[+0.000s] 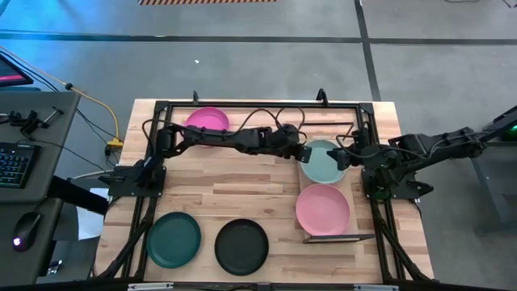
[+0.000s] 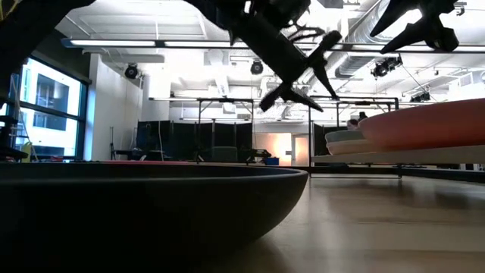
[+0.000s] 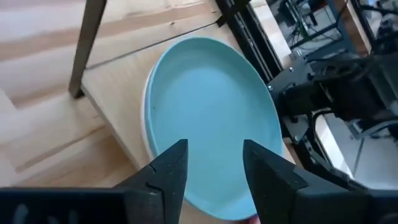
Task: Place and stack plates onto a shelf
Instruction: Stack the dark pink plate on top of the light pink plate on the shelf
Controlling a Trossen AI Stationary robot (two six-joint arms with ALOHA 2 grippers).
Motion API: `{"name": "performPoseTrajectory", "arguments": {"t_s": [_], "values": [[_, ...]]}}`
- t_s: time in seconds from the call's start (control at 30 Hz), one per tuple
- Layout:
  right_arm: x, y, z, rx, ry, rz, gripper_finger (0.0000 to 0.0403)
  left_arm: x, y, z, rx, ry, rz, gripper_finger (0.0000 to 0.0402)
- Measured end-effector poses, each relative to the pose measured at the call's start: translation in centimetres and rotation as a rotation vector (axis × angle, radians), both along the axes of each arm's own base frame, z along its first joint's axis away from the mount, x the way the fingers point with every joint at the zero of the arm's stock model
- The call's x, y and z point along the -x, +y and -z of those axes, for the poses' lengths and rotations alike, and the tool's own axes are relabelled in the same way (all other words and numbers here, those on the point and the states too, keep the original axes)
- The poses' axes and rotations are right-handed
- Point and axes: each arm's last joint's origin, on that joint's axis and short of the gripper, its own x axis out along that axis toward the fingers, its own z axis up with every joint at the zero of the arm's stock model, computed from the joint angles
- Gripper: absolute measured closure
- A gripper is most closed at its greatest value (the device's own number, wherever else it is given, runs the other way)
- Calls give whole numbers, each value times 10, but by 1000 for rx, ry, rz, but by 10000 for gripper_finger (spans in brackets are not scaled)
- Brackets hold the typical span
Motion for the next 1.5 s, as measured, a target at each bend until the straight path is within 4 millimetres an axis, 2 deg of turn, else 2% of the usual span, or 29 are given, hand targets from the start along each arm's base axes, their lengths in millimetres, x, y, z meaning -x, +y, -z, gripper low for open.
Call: {"name": "performPoseTrajectory", "arguments": {"t_s": [0.17, 0.3, 0.47, 0.6, 0.73, 0.83, 0.97, 1.07, 1.2, 1.37, 1.5], "values": [[0, 0, 0, 0, -3, 0, 242, 16, 0, -32, -125, 27, 89, 256], [-1, 0, 0, -1, -1, -3, 242, 39, -10, -53, -246, 87, 128, 256], [-5, 2, 4, -4, 37, -38, 242, 82, -33, -51, -296, 121, 120, 256], [-11, 4, 7, 10, 66, -55, 242, 124, -53, -45, -282, -9, 123, 257], [-22, 7, 10, 49, 89, -111, 242, 171, -69, -47, -295, -223, 147, 257], [-33, 10, 7, 115, 58, -172, 242, 203, -76, -51, -348, -349, 185, 257], [-44, 13, -2, 209, -21, -243, 242, 234, -81, -56, -414, -400, 255, 257], [-47, 14, -8, 254, -71, -267, 242, 249, -82, -60, -452, -411, 283, 257], [-48, 14, -9, 272, -82, -277, 242, 258, -82, -68, -462, -450, 282, 257], [-48, 14, -9, 266, -81, -276, 242, 259, -82, -68, -454, -450, 269, 257], [-48, 14, -9, 261, -85, -276, 242, 257, -77, -65, -324, -436, 190, 257]]}}
